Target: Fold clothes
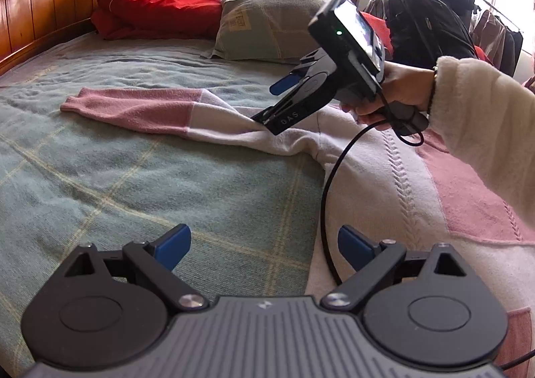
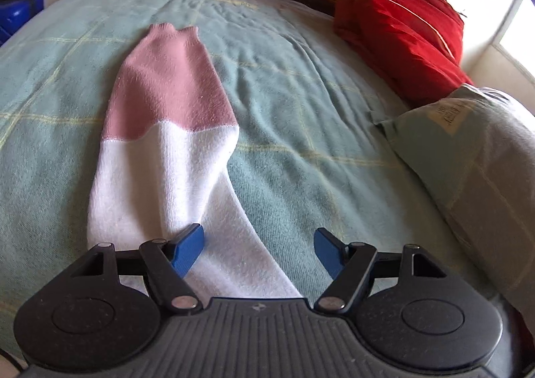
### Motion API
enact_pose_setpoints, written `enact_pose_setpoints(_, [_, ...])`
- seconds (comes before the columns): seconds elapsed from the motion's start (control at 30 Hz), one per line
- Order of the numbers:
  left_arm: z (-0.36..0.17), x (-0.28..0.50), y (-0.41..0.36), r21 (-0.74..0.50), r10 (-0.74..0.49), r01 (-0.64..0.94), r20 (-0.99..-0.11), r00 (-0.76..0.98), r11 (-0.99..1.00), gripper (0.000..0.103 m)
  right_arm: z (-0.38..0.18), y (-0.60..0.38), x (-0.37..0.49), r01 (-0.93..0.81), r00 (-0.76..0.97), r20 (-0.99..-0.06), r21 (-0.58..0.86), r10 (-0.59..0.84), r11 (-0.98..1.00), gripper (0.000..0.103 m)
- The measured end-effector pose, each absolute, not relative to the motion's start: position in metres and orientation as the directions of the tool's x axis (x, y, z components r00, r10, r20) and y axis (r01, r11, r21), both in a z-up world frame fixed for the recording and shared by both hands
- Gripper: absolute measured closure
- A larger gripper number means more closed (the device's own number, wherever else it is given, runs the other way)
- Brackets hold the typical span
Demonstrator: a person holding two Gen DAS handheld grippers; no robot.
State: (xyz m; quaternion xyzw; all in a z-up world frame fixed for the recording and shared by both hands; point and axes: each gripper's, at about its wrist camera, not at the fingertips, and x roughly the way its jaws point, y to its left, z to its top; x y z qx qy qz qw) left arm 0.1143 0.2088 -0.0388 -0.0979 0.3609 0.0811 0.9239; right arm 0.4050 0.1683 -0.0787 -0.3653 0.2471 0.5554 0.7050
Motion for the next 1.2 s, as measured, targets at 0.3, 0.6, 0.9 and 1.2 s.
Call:
enact_pose_setpoints(0.3, [-0.042, 0.115, 0.213, -0.142, 0.078, -0.238, -0.685, 0.725, 0.961, 0.008, -0.073, 0.164, 0.404, -0.985, 0.174, -0.769, -0.147, 0.615, 0.095, 0.092])
enact_pose_setpoints(0.6, [-0.042, 0.112, 0.217, -0.152, 0.08, -0.246, -0.679, 0.73, 0.957, 0.008, -0.066, 0.17, 0.425, -0.961, 0.263, -0.74, -0.148, 0.619, 0.232, 0.09])
enact_pose_setpoints(0.9, [-0.038, 0.107, 0.22, -0.157, 0.086, -0.255, -0.672, 0.735, 0.954, 0.008, -0.036, 0.137, 0.441, -0.949, 0.296, -0.701, -0.137, 0.648, 0.286, 0.066])
enact_pose_setpoints(1.2, [-0.039, 0.109, 0.216, -0.163, 0.073, -0.246, -0.678, 0.731, 0.955, 0.008, -0.059, 0.074, 0.48, -0.937, 0.296, -0.787, -0.129, 0.541, 0.324, 0.036])
